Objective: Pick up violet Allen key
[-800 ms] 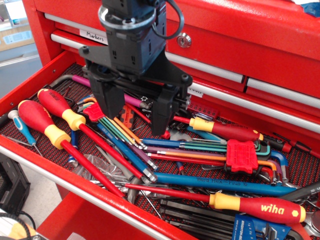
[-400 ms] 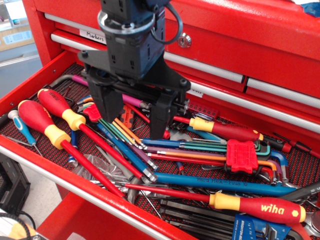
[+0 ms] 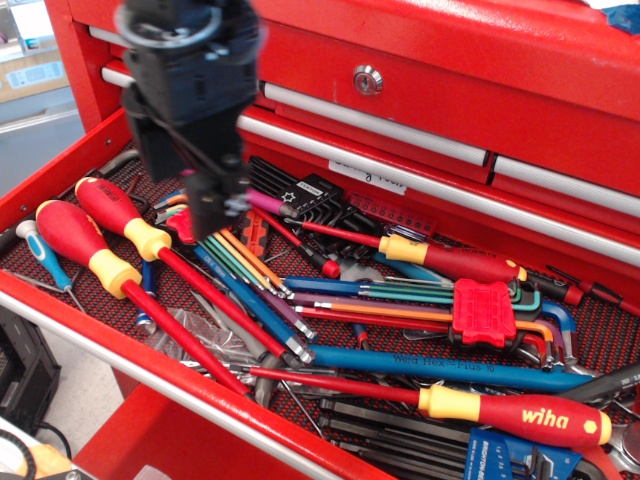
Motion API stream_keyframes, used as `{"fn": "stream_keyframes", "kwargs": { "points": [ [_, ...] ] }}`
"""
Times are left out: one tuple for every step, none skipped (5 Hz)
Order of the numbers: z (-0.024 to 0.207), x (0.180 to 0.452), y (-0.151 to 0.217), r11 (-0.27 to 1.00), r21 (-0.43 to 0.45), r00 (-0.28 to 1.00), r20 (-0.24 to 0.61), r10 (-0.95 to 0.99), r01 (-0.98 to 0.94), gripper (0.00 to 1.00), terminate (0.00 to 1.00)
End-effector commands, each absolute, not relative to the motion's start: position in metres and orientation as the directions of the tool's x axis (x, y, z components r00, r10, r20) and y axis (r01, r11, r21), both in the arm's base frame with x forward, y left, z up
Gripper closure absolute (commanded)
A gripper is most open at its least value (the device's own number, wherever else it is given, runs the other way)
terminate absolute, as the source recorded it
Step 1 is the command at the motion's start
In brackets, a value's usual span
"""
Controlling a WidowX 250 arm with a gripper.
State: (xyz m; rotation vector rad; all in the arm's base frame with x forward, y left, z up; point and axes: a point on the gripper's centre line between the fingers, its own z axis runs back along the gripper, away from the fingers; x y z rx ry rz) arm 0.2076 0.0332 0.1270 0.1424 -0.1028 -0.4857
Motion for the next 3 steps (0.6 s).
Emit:
{"fn": "stream_keyframes", "kwargs": {
  "points": [
    [0.109, 0.251, 0.069, 0.588, 0.285, 0.591, 0.084, -0.802, 0.757, 0.0, 0.0],
    [0.092, 0.268, 0.08, 0.38, 0.338, 0.37, 0.097, -0.924, 0.861, 0.0, 0.0],
    [0.084, 0.283, 0.081, 0.151, 0.368, 0.127, 0.09, -0.988, 0.918, 0.0, 0.0]
  ]
}}
